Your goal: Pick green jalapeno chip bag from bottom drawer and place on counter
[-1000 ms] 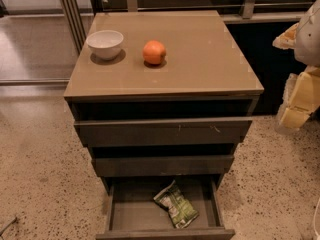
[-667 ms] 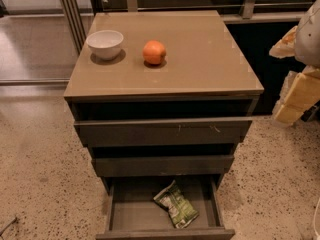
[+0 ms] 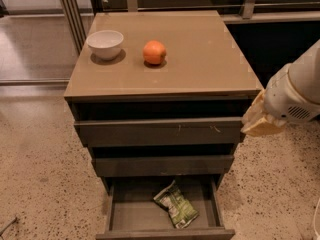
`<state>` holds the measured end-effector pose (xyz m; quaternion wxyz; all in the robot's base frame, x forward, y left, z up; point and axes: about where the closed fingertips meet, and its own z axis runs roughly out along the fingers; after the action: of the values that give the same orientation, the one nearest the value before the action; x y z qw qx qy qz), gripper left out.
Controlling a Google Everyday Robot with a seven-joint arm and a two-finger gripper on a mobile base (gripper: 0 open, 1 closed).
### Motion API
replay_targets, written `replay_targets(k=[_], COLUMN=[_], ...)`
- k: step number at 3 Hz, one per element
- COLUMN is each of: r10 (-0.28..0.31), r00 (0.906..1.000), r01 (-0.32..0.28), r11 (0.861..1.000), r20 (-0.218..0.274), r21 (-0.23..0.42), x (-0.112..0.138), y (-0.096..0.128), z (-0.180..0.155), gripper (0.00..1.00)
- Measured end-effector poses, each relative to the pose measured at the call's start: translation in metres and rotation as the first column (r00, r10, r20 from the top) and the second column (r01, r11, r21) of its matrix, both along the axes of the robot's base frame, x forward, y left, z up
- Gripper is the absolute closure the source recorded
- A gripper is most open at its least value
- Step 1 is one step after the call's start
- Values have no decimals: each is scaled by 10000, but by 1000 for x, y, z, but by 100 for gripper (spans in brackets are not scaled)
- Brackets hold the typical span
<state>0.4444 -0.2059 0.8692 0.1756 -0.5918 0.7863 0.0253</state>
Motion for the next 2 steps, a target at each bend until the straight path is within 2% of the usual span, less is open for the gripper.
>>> replay_targets(k=[1,2], r10=[103,187], r00=[9981,9912], r01=[-30,41], r11=[9927,9851], r20=[-602,-1307], r21=[1209,1720], x=[5,6], y=[19,29], z=[-95,-168], gripper=[88,100])
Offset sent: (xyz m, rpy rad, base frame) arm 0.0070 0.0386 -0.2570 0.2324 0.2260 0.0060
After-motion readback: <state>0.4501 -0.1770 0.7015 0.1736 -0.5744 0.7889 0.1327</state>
